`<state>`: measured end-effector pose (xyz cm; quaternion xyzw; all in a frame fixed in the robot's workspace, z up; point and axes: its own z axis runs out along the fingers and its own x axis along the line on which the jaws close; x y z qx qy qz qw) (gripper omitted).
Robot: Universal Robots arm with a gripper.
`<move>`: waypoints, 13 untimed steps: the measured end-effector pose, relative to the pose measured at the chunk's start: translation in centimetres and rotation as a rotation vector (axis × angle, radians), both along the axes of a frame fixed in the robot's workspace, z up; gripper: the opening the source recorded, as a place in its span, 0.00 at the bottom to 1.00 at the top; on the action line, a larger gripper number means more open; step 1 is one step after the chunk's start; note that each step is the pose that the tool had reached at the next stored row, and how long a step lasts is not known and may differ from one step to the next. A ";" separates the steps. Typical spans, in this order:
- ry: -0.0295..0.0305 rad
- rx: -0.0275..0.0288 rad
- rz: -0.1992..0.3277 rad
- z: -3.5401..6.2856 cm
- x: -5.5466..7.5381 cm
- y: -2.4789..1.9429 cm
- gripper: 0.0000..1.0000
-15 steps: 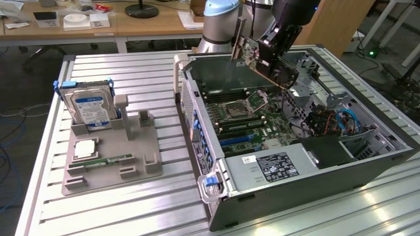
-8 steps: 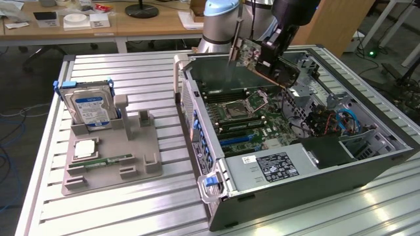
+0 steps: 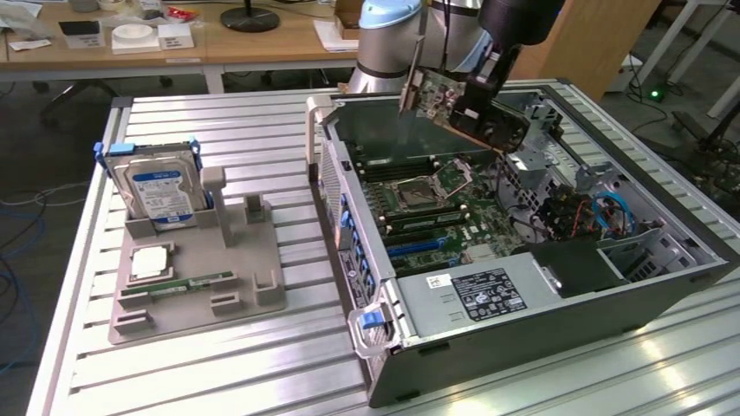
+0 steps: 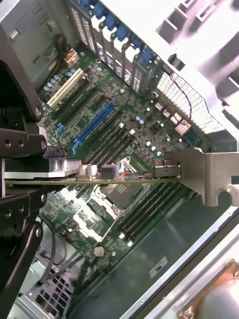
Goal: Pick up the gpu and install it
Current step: 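Insert the gpu into the slot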
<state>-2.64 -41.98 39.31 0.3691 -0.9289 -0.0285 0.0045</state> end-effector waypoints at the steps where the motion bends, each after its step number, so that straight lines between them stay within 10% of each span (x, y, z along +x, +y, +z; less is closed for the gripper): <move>1: -0.0002 0.0001 0.012 0.00 0.0 0.00 0.28; 13: -0.0013 0.0000 0.168 0.00 0.0 -0.02 0.28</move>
